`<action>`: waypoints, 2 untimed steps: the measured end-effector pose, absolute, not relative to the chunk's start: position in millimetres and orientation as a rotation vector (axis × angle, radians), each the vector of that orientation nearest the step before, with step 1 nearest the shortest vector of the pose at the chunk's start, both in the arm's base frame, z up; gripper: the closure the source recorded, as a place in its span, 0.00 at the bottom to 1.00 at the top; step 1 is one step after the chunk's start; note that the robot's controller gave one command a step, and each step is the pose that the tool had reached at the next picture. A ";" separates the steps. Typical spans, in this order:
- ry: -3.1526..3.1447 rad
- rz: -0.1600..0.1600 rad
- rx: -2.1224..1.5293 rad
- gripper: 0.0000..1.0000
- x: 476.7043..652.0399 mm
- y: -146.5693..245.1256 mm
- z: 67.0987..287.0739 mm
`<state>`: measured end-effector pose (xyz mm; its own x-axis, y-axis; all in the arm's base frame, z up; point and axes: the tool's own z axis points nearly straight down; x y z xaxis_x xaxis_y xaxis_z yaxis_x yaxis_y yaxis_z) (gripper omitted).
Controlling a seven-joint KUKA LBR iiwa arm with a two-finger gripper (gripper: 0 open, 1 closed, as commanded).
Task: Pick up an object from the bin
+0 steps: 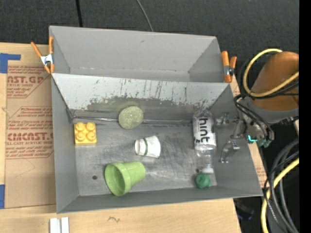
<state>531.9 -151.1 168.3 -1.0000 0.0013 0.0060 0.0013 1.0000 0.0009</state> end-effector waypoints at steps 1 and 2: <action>-3.143 0.001 0.001 0.00 533.9 -150.5 172.6; -3.143 -0.040 -0.284 1.00 590.0 -114.8 75.6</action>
Offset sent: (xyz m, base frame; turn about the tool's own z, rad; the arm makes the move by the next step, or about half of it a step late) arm 0.0499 0.0186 -0.0983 0.1939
